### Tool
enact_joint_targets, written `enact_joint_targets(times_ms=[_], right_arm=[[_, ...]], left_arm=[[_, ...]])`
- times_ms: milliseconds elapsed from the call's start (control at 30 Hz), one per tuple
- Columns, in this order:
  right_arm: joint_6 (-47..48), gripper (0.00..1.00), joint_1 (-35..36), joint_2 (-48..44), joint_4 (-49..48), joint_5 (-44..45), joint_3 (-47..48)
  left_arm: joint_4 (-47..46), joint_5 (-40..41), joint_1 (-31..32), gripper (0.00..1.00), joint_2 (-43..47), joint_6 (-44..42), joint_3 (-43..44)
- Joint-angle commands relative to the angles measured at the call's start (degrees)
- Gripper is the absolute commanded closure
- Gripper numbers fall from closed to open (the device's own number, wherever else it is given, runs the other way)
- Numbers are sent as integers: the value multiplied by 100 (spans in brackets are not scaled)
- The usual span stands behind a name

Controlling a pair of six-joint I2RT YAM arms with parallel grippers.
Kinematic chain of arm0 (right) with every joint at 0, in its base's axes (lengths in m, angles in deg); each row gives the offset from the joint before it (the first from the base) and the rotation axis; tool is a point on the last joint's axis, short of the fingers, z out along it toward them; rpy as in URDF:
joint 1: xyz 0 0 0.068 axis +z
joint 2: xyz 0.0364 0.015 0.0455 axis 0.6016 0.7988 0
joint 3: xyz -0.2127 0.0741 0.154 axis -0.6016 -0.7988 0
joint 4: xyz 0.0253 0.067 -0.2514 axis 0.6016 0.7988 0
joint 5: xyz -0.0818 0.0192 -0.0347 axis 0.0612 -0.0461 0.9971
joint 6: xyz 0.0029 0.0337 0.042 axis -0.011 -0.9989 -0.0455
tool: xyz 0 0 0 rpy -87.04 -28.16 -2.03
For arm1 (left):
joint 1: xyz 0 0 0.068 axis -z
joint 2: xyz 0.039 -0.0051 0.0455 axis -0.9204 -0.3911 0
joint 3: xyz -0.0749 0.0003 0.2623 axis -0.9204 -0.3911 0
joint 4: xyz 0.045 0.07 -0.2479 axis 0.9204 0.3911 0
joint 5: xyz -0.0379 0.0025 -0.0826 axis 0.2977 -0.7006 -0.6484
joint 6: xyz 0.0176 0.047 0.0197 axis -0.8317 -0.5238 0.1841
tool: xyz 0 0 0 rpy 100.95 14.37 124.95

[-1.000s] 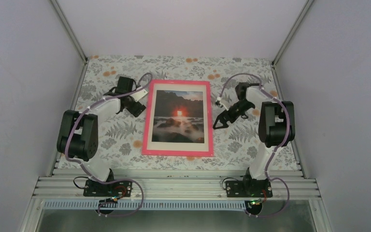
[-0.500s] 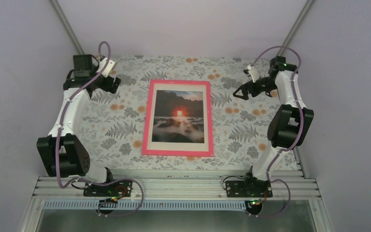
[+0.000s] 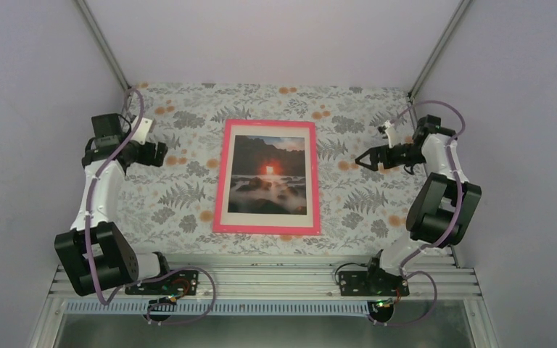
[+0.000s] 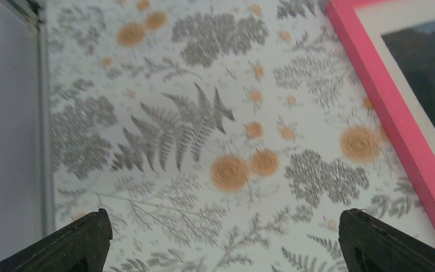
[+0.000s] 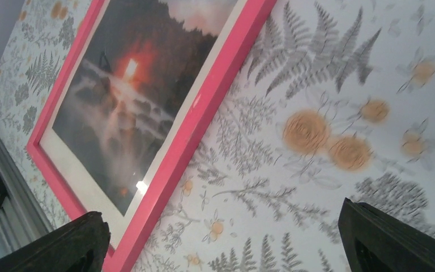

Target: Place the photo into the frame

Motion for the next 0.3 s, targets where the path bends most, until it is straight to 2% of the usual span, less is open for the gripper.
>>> enact_joint_targets(times_ms=[0,267], right_arm=[[-180,0,-68,-443,-479,-306,-722],[-307,0,-72,-822,-726,-278,-1326]], left_arm=[[-220,-86,-38,0,293,41,-495],[-353,-154,-38,0,533,0,-749]])
